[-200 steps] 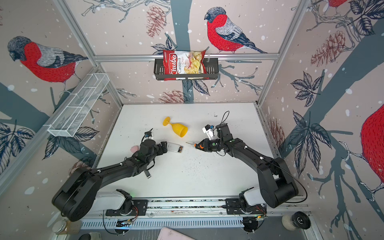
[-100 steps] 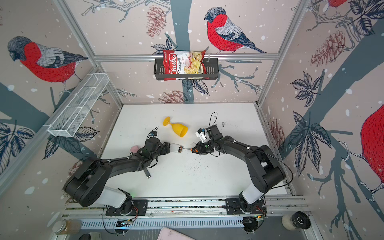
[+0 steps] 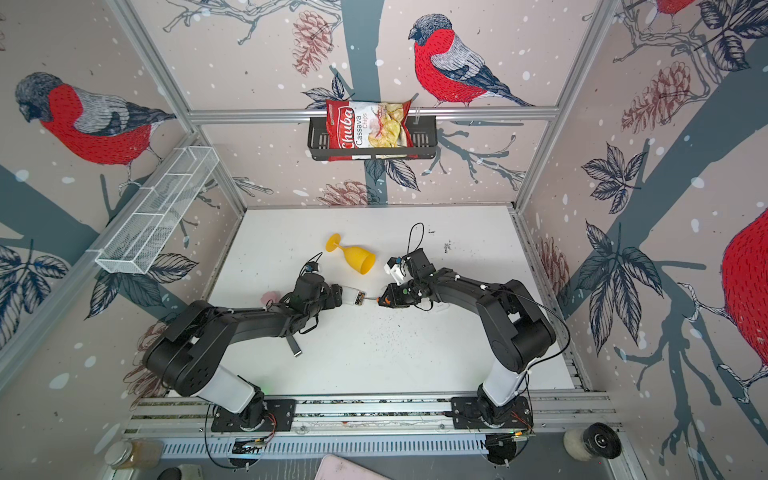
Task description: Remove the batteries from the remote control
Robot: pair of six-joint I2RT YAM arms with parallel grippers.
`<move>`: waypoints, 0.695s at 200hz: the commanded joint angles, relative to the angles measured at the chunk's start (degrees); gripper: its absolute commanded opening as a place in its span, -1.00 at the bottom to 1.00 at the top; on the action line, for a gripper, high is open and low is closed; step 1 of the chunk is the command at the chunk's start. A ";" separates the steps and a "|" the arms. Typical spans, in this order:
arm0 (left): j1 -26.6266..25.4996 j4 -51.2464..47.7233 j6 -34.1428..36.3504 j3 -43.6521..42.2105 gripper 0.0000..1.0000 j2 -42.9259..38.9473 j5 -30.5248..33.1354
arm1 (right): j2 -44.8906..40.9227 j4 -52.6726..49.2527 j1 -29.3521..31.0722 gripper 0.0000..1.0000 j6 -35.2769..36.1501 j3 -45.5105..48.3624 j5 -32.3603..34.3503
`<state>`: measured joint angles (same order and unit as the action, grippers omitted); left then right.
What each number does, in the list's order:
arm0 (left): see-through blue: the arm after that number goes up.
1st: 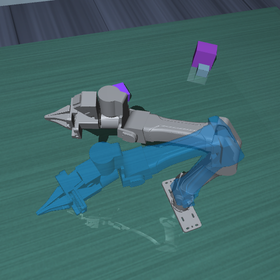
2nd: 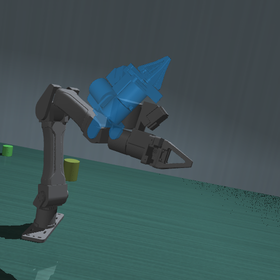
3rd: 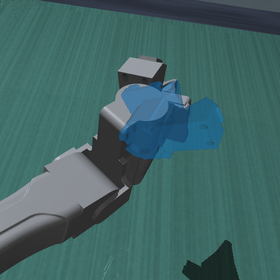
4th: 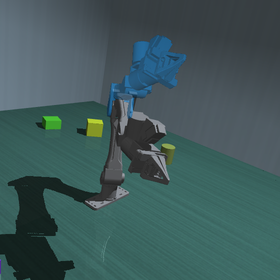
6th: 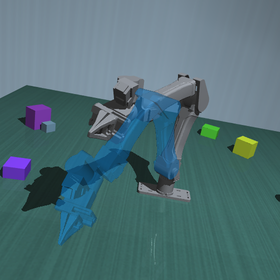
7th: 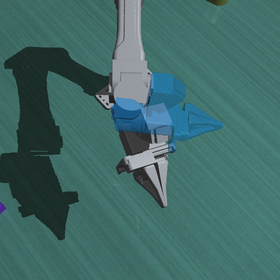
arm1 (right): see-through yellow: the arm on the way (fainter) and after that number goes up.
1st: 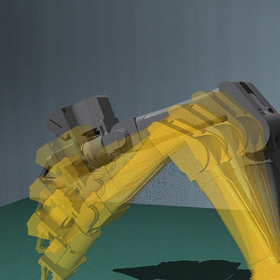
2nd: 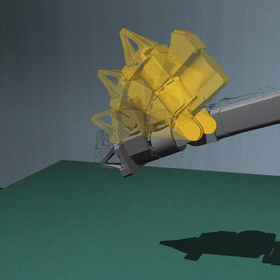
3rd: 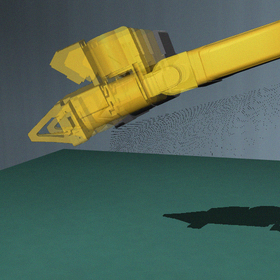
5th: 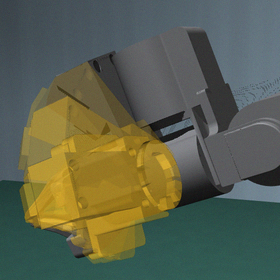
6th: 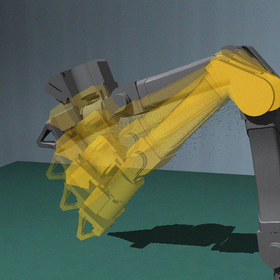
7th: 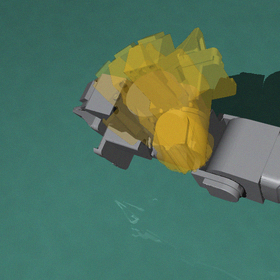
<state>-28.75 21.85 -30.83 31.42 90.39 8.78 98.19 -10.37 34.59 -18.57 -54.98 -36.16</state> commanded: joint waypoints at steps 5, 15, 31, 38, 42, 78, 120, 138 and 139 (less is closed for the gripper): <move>0.01 2.46 0.86 0.29 0.60 0.61 -0.86 | 0.86 -2.28 0.57 -1.00 1.55 -1.12 2.29; 0.01 2.57 0.86 0.24 0.58 0.90 -0.90 | 0.90 -2.67 0.70 -1.00 1.77 -1.47 2.72; -0.03 2.90 0.93 0.26 0.56 1.32 -1.22 | 0.88 -3.65 0.88 -1.00 2.13 -2.20 3.43; -0.03 3.09 0.91 0.37 0.54 1.47 -1.33 | 0.91 -4.39 0.97 -1.00 2.41 -2.68 3.76; 0.03 3.18 0.89 0.37 0.53 1.58 -1.38 | 0.88 -4.83 1.01 -1.00 2.56 -2.94 4.02; -0.01 3.53 1.04 0.48 0.42 2.26 -1.39 | 1.13 -9.17 1.87 -1.00 4.35 -6.00 6.15; 0.01 3.82 1.16 0.65 0.33 3.00 -1.57 | 2.70 -11.49 3.02 -1.00 5.31 -8.51 7.41; -0.06 3.95 1.15 0.65 0.32 3.21 -1.62 | 3.57 -12.23 3.37 -1.00 5.65 -9.48 7.64; -0.02 3.97 1.18 0.66 0.32 3.21 -1.59 | 3.62 -12.27 3.42 -1.00 5.69 -9.55 7.66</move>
<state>-28.75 24.95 -29.95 31.77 93.23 7.92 100.64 -20.62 37.36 -14.33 -63.42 -30.02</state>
